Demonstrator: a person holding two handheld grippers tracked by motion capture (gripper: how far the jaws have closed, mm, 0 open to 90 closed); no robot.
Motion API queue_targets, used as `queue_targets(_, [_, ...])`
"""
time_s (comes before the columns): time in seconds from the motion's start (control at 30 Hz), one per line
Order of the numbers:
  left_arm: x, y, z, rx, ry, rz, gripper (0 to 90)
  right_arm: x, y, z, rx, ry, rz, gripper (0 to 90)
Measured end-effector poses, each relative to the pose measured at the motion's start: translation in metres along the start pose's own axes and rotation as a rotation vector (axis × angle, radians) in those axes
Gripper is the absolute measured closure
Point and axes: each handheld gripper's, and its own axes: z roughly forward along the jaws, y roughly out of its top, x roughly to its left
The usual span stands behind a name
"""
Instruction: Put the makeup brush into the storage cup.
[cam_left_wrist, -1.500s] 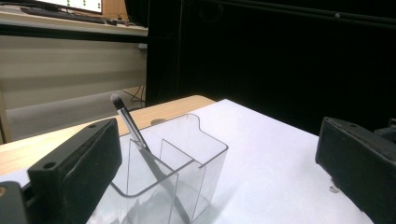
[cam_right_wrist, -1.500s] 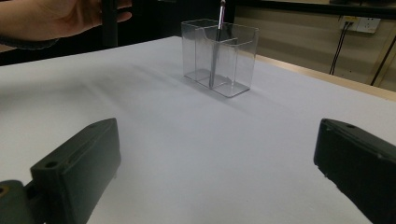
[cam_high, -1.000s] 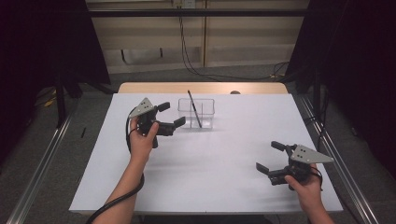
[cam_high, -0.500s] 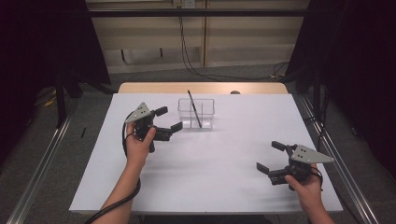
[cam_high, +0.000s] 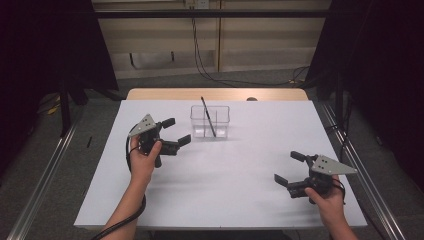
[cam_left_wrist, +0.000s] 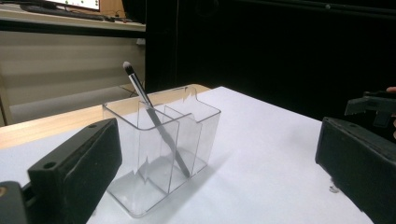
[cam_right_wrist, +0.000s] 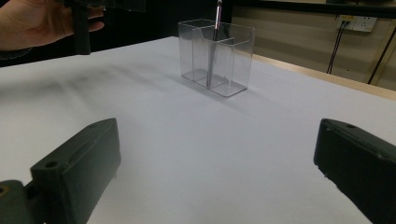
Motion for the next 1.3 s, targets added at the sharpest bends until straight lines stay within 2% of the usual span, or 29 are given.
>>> queue_targets(0.27, [-0.002, -0.003, -0.007, -0.003, 0.001, -0.006, 0.4, 0.0, 0.0, 0.0, -0.001, -0.001, 0.0, 0.0])
queue_targets(0.93, [-0.004, -0.007, -0.022, 0.016, -0.007, 0.023, 0.4, -0.001, 0.0, -0.001, -0.003, -0.006, 0.001, 0.0])
queue_targets(1.3, [-0.006, -0.009, -0.034, 0.012, -0.007, 0.021, 0.4, -0.001, 0.001, -0.002, -0.002, -0.009, 0.0, 0.0])
